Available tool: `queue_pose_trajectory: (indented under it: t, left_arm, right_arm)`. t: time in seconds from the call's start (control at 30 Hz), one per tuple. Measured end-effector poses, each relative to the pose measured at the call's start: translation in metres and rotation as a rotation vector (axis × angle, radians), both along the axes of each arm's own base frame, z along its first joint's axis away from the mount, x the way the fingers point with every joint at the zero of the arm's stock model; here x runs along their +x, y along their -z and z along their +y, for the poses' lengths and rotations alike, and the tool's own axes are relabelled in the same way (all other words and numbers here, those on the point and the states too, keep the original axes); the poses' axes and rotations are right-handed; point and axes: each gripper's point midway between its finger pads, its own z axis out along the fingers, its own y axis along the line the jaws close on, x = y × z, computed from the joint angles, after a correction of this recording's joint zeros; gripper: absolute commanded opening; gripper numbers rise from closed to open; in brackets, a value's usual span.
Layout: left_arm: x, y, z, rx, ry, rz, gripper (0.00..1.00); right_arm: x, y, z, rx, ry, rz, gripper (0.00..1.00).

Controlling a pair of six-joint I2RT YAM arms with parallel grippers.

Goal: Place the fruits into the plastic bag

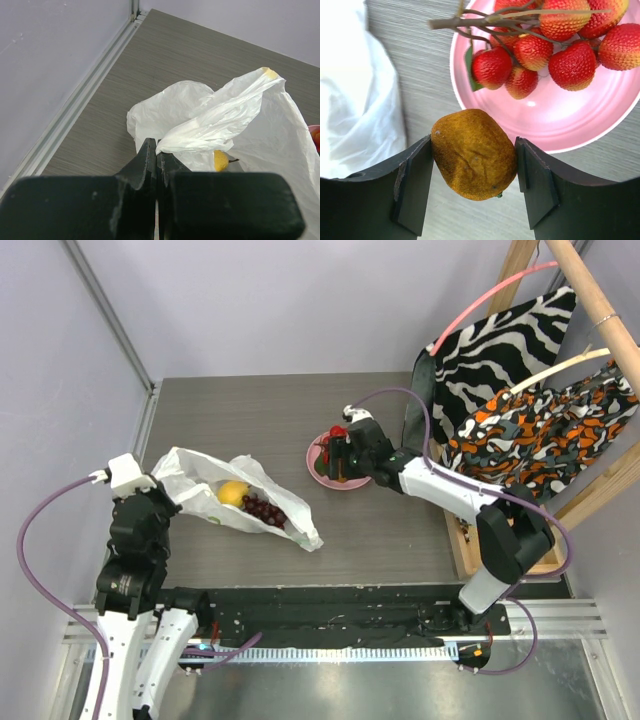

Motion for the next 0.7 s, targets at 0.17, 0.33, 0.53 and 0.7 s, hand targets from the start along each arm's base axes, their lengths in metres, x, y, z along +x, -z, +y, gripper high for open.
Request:
queue_pose_trajectory:
  t: [0.17, 0.33, 0.53, 0.7]
  left_arm:
    - [-0.001, -0.001, -0.001, -0.001, 0.005, -0.004, 0.00]
    - [-0.001, -0.002, -0.003, -0.006, 0.020, -0.013, 0.00]
    - [0.000, -0.001, -0.008, -0.012, 0.049, -0.014, 0.00]
    - [0.002, 0.000, -0.013, -0.017, 0.077, -0.015, 0.00]
  right_arm:
    - [-0.023, -0.029, 0.004, 0.089, -0.076, -0.015, 0.57]
    - [-0.044, -0.082, 0.013, 0.219, -0.168, -0.100, 0.57]
    - [-0.076, -0.138, 0.039, 0.339, -0.303, -0.216, 0.57]
    - [-0.122, -0.149, 0.080, 0.368, -0.479, -0.238, 0.57]
